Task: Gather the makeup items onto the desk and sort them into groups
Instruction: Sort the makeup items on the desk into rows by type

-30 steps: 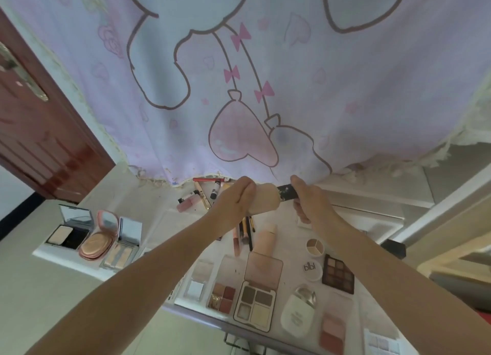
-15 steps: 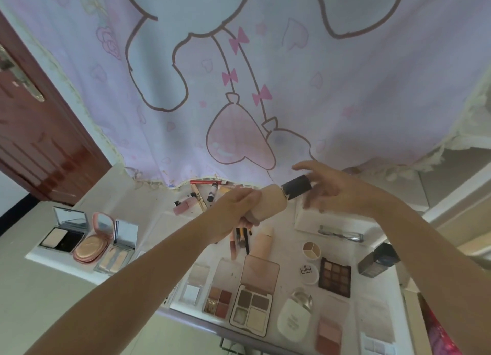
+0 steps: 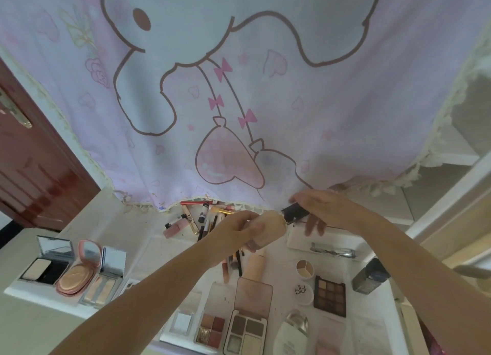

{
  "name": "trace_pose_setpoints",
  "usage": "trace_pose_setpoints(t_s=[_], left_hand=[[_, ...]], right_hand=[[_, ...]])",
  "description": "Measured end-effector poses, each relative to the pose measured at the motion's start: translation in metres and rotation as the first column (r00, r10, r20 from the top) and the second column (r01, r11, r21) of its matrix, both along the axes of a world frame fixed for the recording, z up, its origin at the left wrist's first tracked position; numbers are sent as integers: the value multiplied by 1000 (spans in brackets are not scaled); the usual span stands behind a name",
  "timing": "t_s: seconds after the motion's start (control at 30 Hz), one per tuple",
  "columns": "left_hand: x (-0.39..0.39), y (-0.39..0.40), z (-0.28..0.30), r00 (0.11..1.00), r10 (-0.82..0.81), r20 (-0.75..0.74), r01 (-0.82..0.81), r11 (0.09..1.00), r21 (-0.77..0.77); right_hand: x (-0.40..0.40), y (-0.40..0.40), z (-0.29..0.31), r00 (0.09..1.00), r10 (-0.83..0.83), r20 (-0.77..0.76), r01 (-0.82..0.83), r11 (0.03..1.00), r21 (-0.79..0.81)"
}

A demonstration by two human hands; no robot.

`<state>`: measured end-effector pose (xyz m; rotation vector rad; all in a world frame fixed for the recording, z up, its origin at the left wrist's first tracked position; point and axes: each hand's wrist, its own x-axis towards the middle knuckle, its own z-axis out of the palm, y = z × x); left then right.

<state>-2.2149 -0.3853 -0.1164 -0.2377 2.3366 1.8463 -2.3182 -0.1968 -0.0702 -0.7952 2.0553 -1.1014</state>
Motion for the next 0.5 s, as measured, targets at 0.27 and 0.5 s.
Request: trace_pose_setpoints(t_s=[0.27,0.5], left_hand=[[-1,-1,-2,999,26,-46,-35,981,-192],[-2,0,-5,997,-8,-77,-15,955,-297]], right_hand=[[-7,10,-10,998,34,-53,-40,993,-114],[-5,3,-17,990,-16,-140,9,999,-52]])
